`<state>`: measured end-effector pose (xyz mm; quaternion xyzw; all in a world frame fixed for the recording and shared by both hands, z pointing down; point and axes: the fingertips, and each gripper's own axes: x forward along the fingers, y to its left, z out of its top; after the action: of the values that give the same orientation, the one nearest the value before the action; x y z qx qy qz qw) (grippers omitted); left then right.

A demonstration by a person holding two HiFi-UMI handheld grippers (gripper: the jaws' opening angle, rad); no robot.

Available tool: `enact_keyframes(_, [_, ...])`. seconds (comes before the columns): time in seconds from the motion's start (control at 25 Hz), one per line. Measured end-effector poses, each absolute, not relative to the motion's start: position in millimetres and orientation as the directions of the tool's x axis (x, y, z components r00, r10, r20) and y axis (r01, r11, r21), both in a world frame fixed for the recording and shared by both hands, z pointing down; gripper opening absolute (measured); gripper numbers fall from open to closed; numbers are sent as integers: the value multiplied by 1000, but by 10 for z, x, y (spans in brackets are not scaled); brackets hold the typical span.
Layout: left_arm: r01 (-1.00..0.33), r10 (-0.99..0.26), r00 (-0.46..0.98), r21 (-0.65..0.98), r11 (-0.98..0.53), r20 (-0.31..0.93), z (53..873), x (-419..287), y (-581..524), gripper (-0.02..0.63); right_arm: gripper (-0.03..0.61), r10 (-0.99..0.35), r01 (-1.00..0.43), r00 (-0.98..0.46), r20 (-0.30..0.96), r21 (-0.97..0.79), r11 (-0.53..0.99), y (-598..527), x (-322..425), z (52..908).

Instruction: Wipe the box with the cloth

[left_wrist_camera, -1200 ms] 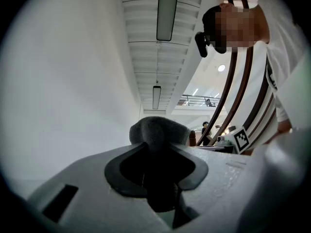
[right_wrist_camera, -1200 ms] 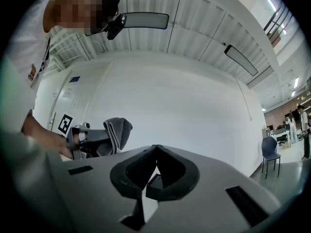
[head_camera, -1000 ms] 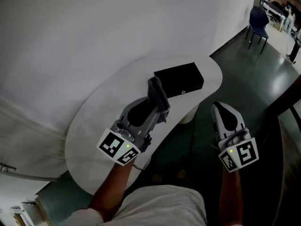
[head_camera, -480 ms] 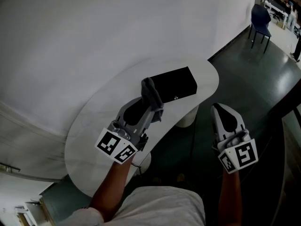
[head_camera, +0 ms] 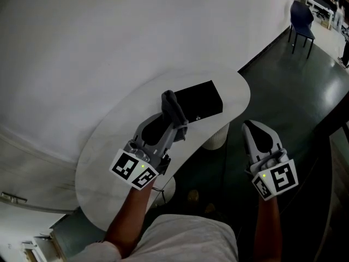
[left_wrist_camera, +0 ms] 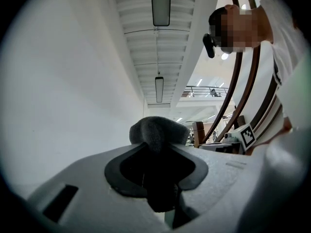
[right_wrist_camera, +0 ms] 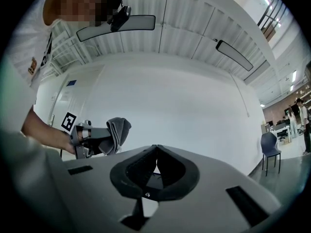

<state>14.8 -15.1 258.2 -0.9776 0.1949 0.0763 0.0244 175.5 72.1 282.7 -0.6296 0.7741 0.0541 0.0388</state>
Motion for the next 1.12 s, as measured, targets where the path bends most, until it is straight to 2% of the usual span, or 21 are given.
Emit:
enact_keyframes(0.56, [-469, -461, 869, -3, -883, -180, 2678, -67, -670, 106, 12, -961, -964, -264, -86, 49, 261, 206, 1699, 2967])
enact_keyframes(0.8, [-498, -497, 846, 50, -866, -191, 2792, -211, -1153, 106, 12, -961, -960, -277, -29, 55, 275, -265, 1596, 3050])
enact_keyframes(1.12, [-525, -533, 835, 90, -846, -134, 3182, -325, -1772, 106, 13, -967, -965, -251, 51, 71, 254, -848, 1530, 3125])
